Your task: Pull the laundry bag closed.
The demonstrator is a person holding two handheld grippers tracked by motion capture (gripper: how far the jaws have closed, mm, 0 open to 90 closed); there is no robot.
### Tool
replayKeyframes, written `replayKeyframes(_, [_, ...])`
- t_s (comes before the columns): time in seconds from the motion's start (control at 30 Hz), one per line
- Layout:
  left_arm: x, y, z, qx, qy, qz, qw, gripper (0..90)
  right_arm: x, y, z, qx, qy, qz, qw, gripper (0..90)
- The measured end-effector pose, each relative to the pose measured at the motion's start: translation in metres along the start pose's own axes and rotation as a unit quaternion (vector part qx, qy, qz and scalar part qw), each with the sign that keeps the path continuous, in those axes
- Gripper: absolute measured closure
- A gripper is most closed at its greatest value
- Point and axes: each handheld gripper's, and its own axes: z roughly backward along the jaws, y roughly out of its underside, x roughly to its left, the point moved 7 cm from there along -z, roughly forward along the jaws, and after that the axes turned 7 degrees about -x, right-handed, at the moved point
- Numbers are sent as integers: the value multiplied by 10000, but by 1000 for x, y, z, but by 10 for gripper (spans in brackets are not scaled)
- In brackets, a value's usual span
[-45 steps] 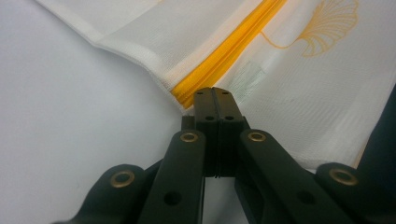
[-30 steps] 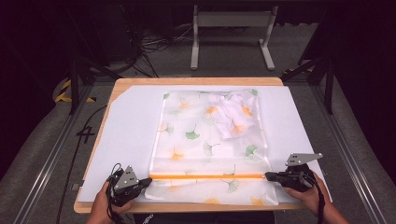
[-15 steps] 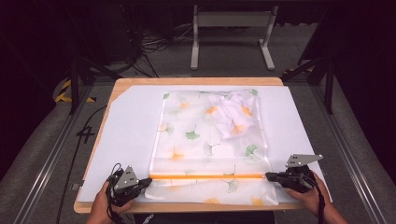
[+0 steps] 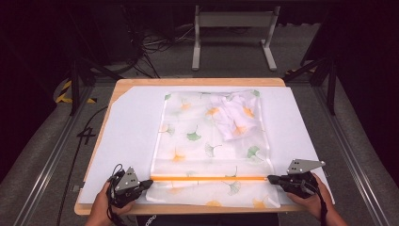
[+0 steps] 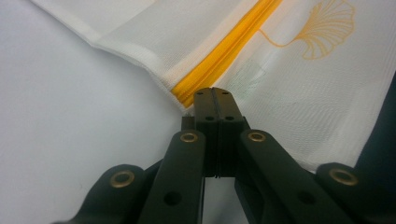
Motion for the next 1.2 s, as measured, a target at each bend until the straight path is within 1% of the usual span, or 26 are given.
replayKeyframes(0.13, [1, 0, 1, 28, -20, -58, 10000, 900, 1, 1, 1, -33, 14, 13, 10000, 897])
replayKeyframes(0.23, [4, 1, 3, 40, -30, -28, 10000, 900, 1, 2, 3, -56, 66, 27, 10000, 893])
replayKeyframes(0.27, [6, 3, 4, 88, -72, -42, 9999, 900, 1, 2, 4, -63, 67, 28, 10000, 893])
replayKeyframes(0.3, [6, 3, 5, 59, -51, -47, 10000, 900, 2, 3, 4, -85, 86, 46, 9999, 891])
replayKeyframes(0.33, [7, 4, 5, 63, -48, -99, 9999, 900, 2, 3, 5, -114, 103, 84, 9998, 890])
replayKeyframes(0.43, [7, 3, 6, 87, -56, -102, 9999, 900, 2, 3, 9, -242, 99, 113, 9996, 882])
replayKeyframes(0.5, [9, 2, 7, 18, -67, -64, 10000, 900, 2, 1, 12, -339, 113, 159, 9992, 870])
replayKeyframes(0.57, [11, -1, 10, -138, -74, -13, 9999, 895, 1, -1, 15, -424, 153, 114, 9989, 844])
replayKeyframes(0.6, [12, -2, 11, -161, -81, 3, 9998, 868, 1, -2, 16, -452, 160, 98, 9988, 829])
replayKeyframes(0.63, [12, -3, 12, -182, -97, 15, 9998, 868, 1, -2, 16, -462, 155, 103, 9988, 821])
replayKeyframes(0.73, [14, -6, 15, -297, -158, 14, 9994, 874, 2, -4, 18, -474, 224, 196, 9984, 798])
replayKeyframes(0.87, [16, -11, 19, -399, -236, -10, 9989, 853, 1, -9, 19, -520, 309, 344, 9976, 775])
replayKeyframes(0.93, [18, -13, 22, -468, -303, 3, 9984, 836, -1, -14, 19, -536, 428, 438, 9967, 753])
replayKeyframes(1.03, [23, -15, 25, -509, -433, 7, 9978, 790, -5, -20, 20, -600, 512, 480, 9957, 721])
replayKeyframes(1.1, [26, -15, 27, -548, -482, 5, 9973, 770, -8, -24, 20, -627, 578, 520, 9950, 678])
replayKeyframes(1.13, [27, -15, 29, -590, -524, 11, 9969, 760, -9, -26, 20, -651, 594, 534, 9947, 675])
replayKeyframes(1.2, [29, -16, 29, -613, -544, 20, 9966, 724, -10, -28, 20, -677, 602, 552, 9944, 670])
